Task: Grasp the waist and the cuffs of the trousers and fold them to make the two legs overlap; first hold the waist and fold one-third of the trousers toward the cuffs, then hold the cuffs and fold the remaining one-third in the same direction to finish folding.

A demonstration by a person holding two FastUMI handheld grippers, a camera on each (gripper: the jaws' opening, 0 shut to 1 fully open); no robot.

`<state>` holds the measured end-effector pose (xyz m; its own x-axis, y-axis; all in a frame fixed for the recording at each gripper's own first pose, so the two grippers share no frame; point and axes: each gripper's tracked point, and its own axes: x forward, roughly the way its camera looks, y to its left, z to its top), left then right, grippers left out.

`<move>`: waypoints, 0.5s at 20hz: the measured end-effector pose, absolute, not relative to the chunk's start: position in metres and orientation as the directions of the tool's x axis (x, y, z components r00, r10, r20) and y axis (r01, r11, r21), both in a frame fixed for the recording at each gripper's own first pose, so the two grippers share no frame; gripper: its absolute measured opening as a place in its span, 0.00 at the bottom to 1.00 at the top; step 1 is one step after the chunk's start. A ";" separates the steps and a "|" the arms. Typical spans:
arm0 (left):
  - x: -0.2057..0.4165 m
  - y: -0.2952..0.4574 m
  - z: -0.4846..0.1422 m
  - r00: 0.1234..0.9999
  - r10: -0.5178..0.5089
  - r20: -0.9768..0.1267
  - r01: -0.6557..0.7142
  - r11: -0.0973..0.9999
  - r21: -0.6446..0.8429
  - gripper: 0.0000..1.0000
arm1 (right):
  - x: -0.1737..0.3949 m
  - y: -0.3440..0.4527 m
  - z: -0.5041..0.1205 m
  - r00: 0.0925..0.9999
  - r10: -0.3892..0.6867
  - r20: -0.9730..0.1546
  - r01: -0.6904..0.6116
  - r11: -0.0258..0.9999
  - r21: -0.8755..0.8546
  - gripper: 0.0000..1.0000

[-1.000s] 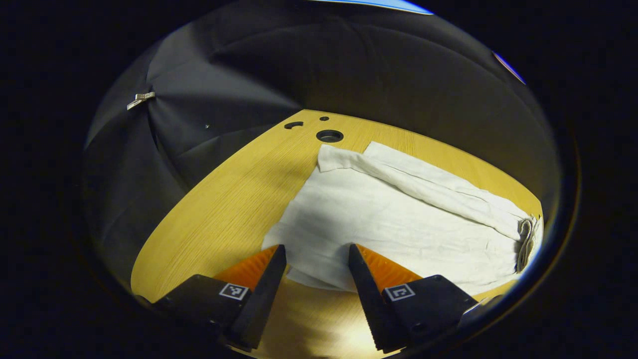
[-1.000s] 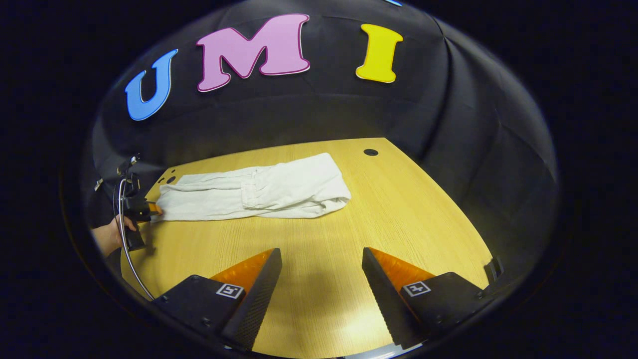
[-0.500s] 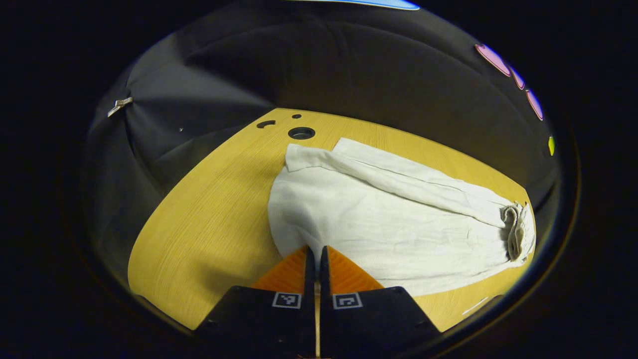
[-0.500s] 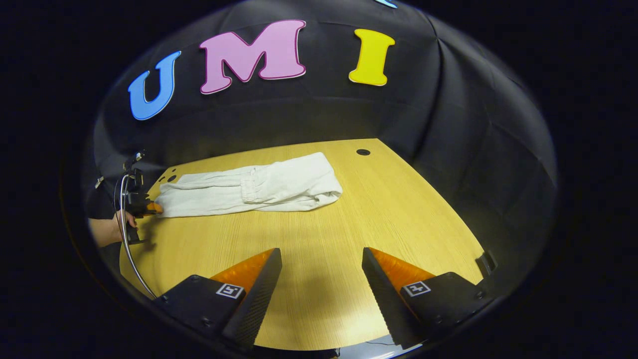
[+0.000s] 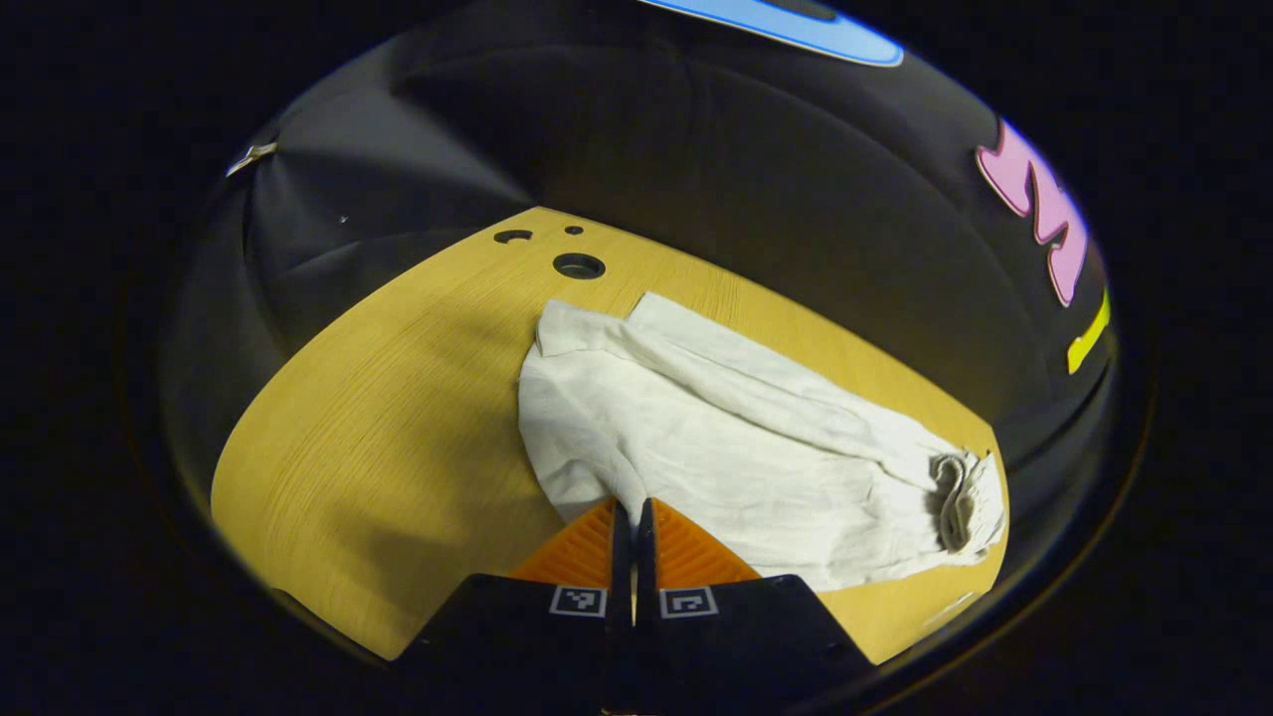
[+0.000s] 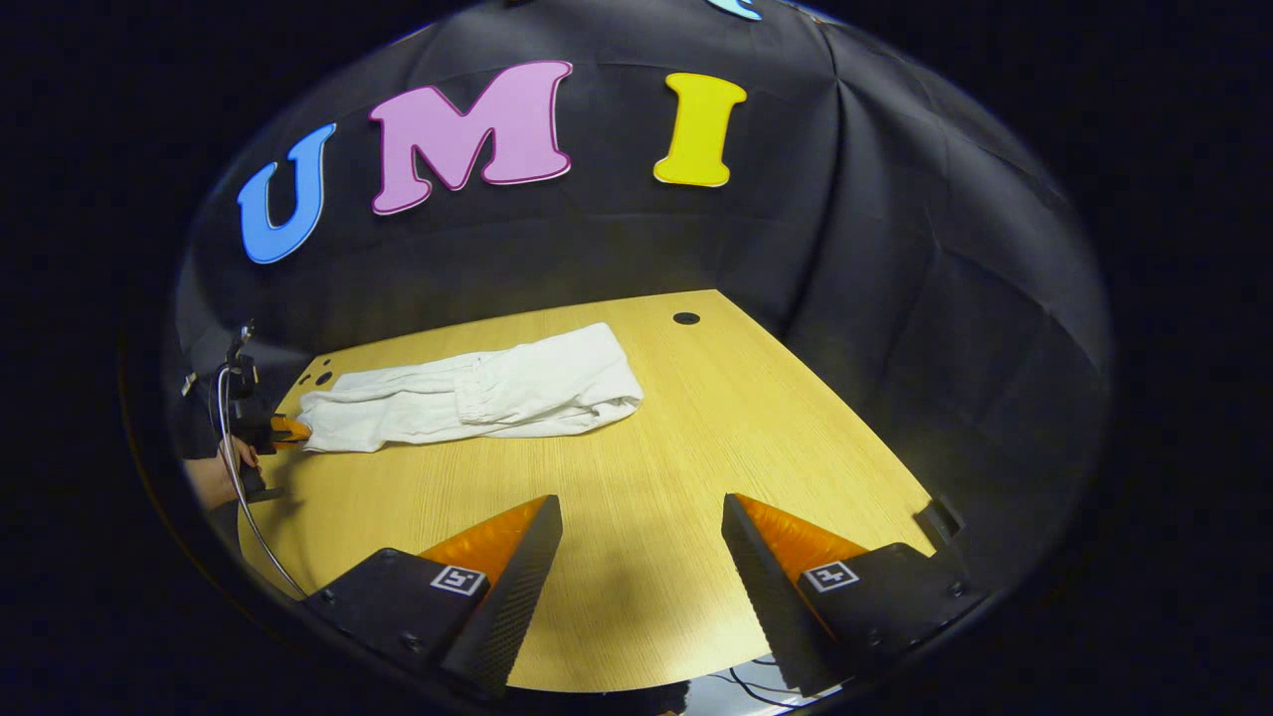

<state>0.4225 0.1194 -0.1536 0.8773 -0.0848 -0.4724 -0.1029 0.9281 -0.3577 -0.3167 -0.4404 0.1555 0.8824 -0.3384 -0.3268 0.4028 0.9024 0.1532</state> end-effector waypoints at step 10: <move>0.424 0.070 -0.040 0.948 -0.114 -0.298 -0.041 0.882 -0.469 0.05 | -0.323 -0.505 0.137 0.882 -0.320 -0.346 0.402 0.894 0.199 0.99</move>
<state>0.4245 0.0699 -0.0404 0.9477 -0.1144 -0.2980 -0.0411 0.8821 -0.4693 -0.3229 -0.5045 0.1370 0.8822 -0.3198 -0.3456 0.4019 0.8939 0.1986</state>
